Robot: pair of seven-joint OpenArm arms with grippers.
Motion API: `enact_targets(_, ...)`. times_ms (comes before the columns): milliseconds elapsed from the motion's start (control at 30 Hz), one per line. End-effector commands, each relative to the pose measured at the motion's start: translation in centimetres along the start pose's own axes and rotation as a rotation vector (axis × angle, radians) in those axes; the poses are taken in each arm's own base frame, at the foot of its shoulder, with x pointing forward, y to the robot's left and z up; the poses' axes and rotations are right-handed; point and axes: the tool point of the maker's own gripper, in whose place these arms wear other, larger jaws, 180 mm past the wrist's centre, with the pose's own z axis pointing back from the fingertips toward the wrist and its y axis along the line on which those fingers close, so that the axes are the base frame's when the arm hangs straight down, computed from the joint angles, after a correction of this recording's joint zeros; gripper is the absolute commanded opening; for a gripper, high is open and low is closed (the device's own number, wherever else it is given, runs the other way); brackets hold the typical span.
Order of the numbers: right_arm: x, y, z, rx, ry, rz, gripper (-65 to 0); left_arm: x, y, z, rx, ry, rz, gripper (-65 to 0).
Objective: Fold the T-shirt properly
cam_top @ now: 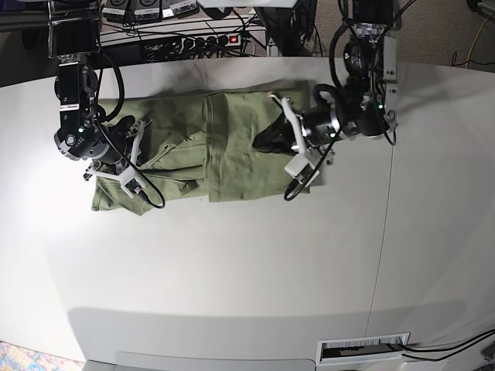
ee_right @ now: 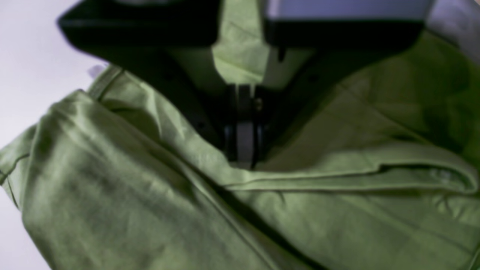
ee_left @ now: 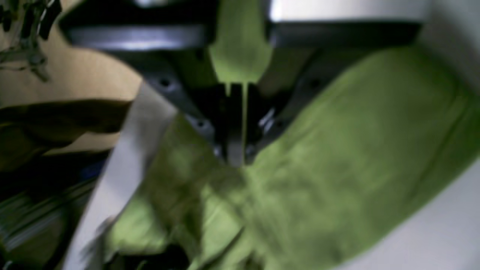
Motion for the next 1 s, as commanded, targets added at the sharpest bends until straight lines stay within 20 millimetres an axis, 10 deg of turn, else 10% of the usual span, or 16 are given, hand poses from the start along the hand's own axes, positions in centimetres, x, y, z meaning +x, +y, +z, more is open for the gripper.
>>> enact_targets(0,-0.4,-0.8,0.5,-0.019,0.027,0.024,-65.0,1.2,-0.1,0.3,-0.003,-0.054,-0.022,-65.0)
enact_targets(533,1.9,-6.3,9.0,-0.071,-0.193,-0.219,-65.0,-3.1,2.8,-0.3,0.073,0.053,0.001,-65.0)
enact_targets(700,-1.0,-10.1,12.4,-0.185,-0.162,-0.247,-38.4,-3.7,3.4,0.3,0.087,0.078,-0.014,-65.0)
enact_targets(967,-3.8,-11.3,11.6,-0.119,-0.205,-0.418,-36.2,-3.6,3.5,0.5,0.081,0.072,-0.009,-65.0)
